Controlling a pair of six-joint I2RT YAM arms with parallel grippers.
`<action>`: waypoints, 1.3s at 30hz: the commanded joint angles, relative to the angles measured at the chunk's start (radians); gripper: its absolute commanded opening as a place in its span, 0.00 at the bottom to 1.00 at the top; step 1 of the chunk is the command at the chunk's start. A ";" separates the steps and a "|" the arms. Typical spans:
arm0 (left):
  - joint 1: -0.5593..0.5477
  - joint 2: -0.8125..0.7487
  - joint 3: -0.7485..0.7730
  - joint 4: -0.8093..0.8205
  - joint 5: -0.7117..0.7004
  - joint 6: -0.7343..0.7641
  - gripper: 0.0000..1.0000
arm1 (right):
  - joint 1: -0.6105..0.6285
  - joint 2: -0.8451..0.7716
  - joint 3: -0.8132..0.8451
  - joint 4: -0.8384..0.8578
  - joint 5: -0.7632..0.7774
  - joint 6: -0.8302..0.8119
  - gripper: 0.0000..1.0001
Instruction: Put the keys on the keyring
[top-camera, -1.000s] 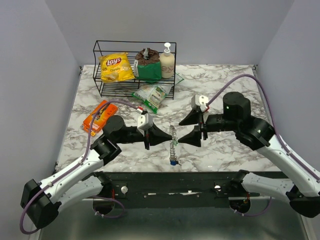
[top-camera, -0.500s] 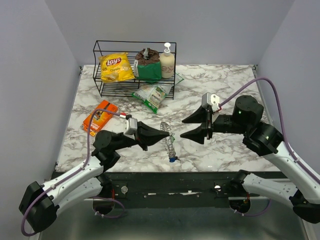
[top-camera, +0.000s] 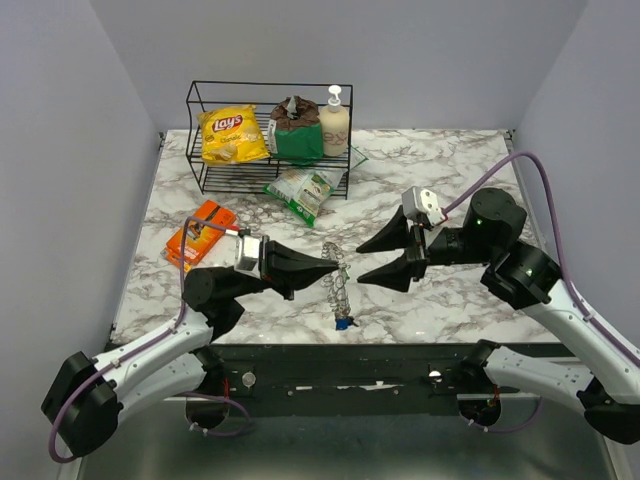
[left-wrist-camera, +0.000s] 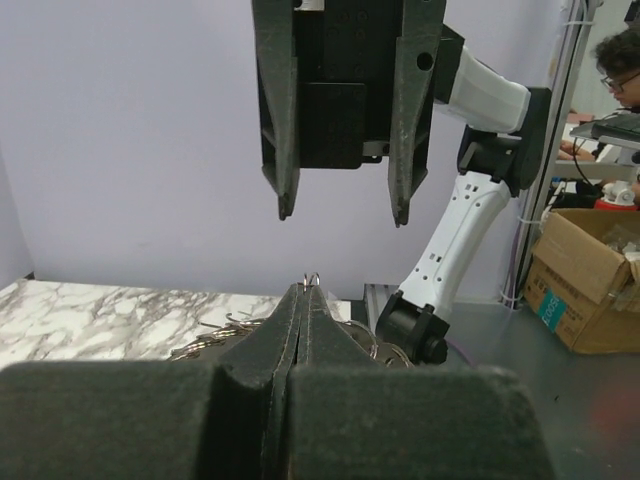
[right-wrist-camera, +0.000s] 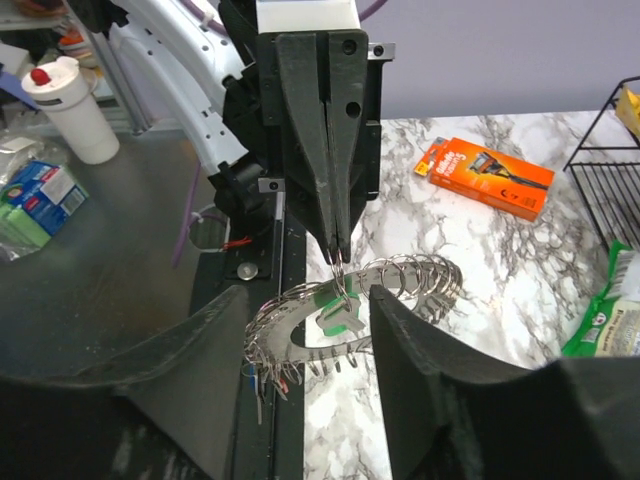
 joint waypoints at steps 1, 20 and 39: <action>-0.004 0.016 0.039 0.119 0.036 -0.041 0.00 | 0.006 0.024 -0.018 0.075 -0.081 0.034 0.64; -0.004 0.050 0.097 0.153 0.070 -0.087 0.00 | 0.006 0.063 -0.059 0.183 -0.147 0.112 0.48; -0.004 0.053 0.113 0.124 0.078 -0.107 0.00 | 0.006 0.087 -0.056 0.204 -0.116 0.158 0.01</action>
